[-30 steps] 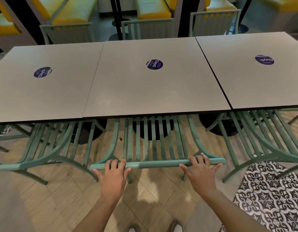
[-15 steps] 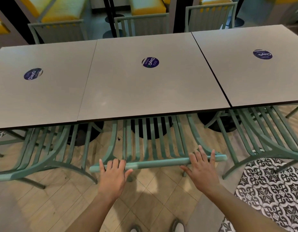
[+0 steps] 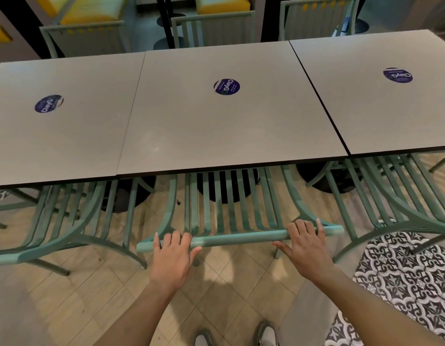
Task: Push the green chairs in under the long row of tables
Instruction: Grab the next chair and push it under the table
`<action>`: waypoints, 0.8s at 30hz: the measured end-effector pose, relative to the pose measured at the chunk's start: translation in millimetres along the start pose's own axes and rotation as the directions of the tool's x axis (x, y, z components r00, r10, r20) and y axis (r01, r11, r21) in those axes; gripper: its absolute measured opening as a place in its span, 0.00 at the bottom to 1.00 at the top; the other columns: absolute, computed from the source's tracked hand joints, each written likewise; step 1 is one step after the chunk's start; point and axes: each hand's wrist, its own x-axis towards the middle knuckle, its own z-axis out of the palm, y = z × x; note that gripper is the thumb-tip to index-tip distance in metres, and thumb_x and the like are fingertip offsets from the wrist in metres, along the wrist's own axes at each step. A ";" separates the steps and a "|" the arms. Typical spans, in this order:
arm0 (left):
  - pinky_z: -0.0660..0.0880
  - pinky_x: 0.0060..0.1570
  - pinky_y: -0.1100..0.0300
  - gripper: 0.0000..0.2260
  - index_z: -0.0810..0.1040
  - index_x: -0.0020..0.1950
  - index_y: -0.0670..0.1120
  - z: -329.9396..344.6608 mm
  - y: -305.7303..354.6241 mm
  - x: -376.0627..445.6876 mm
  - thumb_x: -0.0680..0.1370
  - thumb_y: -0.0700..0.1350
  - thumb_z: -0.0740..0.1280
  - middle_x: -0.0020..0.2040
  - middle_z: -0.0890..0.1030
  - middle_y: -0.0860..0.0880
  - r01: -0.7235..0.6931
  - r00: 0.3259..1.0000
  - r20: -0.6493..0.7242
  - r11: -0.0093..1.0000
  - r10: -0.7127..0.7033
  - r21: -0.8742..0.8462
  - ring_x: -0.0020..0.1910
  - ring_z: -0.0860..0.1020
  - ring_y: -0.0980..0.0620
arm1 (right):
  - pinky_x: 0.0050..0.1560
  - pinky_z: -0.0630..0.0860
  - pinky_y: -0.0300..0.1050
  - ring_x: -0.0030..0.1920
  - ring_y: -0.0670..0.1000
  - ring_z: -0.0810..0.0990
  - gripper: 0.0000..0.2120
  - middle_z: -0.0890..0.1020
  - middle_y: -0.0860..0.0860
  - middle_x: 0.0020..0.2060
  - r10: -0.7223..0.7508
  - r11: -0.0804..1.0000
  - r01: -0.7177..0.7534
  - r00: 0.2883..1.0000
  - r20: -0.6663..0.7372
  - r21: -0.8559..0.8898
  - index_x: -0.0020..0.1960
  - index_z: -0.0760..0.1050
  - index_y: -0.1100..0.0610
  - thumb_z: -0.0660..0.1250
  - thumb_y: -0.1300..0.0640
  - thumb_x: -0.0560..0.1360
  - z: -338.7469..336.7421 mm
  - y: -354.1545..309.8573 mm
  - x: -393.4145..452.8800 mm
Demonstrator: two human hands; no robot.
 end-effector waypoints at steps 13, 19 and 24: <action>0.72 0.50 0.51 0.22 0.73 0.52 0.50 -2.2 -2.9 1.9 0.81 0.63 0.46 0.44 0.74 0.51 -0.050 0.999 -0.020 0.999 0.050 0.001 0.43 0.73 0.49 | 0.61 0.68 0.58 0.42 0.52 0.70 0.25 0.69 0.47 0.41 -0.031 0.999 0.030 0.999 -0.019 -0.022 0.46 0.70 0.51 0.47 0.32 0.76 -4.9 3.2 3.1; 0.70 0.60 0.48 0.22 0.76 0.55 0.52 0.2 -14.3 -0.7 0.79 0.64 0.49 0.47 0.76 0.53 0.015 1.000 0.010 0.993 -0.014 -0.118 0.49 0.76 0.49 | 0.70 0.62 0.56 0.51 0.50 0.73 0.28 0.73 0.44 0.47 -0.050 0.999 0.046 0.990 0.129 0.029 0.54 0.71 0.48 0.41 0.30 0.75 -8.4 8.1 3.4; 0.70 0.60 0.50 0.19 0.74 0.58 0.53 1.3 -27.9 -1.8 0.80 0.60 0.49 0.49 0.76 0.56 -0.094 0.995 0.035 0.991 0.098 -0.095 0.49 0.76 0.51 | 0.66 0.66 0.54 0.49 0.48 0.75 0.30 0.74 0.43 0.45 -0.104 0.995 0.103 0.990 0.096 0.016 0.54 0.72 0.47 0.37 0.33 0.77 -7.3 15.3 4.4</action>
